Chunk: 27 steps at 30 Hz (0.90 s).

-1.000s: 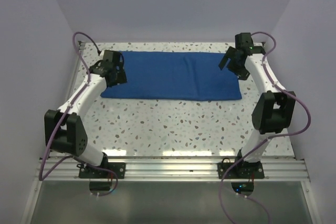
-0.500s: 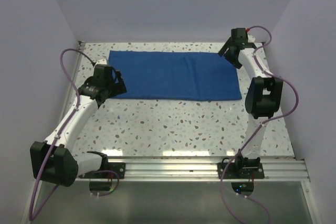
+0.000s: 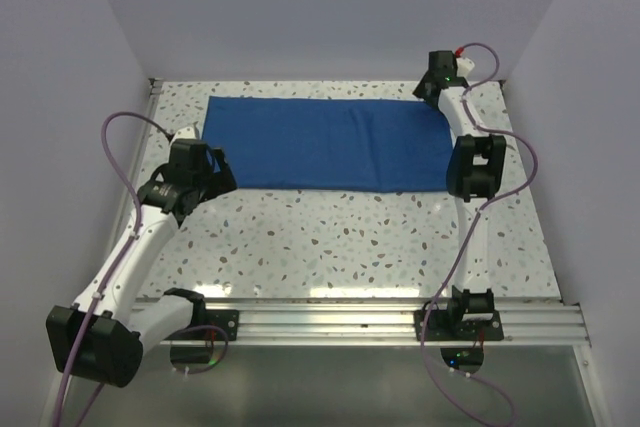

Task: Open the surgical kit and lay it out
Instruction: Open the surgical kit at the center of the board.

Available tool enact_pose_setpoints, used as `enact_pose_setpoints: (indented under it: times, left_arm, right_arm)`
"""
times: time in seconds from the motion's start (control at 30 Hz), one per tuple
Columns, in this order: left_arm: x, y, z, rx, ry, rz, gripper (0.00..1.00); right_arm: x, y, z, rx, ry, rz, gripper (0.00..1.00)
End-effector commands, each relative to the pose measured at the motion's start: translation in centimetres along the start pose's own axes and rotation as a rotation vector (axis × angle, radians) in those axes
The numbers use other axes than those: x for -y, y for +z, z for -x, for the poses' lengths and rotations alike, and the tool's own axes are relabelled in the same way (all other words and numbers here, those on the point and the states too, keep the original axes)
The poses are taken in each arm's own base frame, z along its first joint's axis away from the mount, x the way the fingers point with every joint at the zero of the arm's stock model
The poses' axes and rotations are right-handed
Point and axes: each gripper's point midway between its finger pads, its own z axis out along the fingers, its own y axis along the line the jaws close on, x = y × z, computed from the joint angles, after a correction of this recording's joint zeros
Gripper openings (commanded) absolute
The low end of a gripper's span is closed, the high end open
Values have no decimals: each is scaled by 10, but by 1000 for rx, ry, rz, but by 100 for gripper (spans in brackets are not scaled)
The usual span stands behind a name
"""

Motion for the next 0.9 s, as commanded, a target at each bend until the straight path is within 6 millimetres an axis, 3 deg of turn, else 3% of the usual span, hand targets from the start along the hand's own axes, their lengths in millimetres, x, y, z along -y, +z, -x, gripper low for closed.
enact_pose_setpoints:
  times: [0.0, 0.17, 0.33, 0.6, 0.7, 0.8, 0.83, 0.87]
  left_arm:
    - [-9, -6, -5, -4, -8, 29, 97]
    - [-15, -7, -9, -8, -7, 50, 97]
    - [-17, -5, -14, -19, -8, 57, 97]
    - [-24, -9, -20, -22, 9, 70, 98]
    - [-24, -9, -24, -31, 13, 64, 98]
    - [-23, -10, -22, -28, 18, 61, 98]
    - [-22, -10, -20, -24, 18, 59, 98]
    - [-22, -9, -20, -25, 22, 57, 98]
  right_arm:
    - [7, 0, 33, 96, 4, -38, 84]
    - [12, 13, 16, 58, -20, -44, 76]
    - [14, 23, -11, -2, -28, -31, 58]
    - [11, 41, -29, -38, -35, -18, 56]
    - [12, 44, -34, -51, -43, -21, 46]
    - [13, 45, -41, -75, -51, -23, 23]
    - [14, 45, -44, -85, -54, -26, 9]
    - [15, 43, -44, -87, -47, -23, 2]
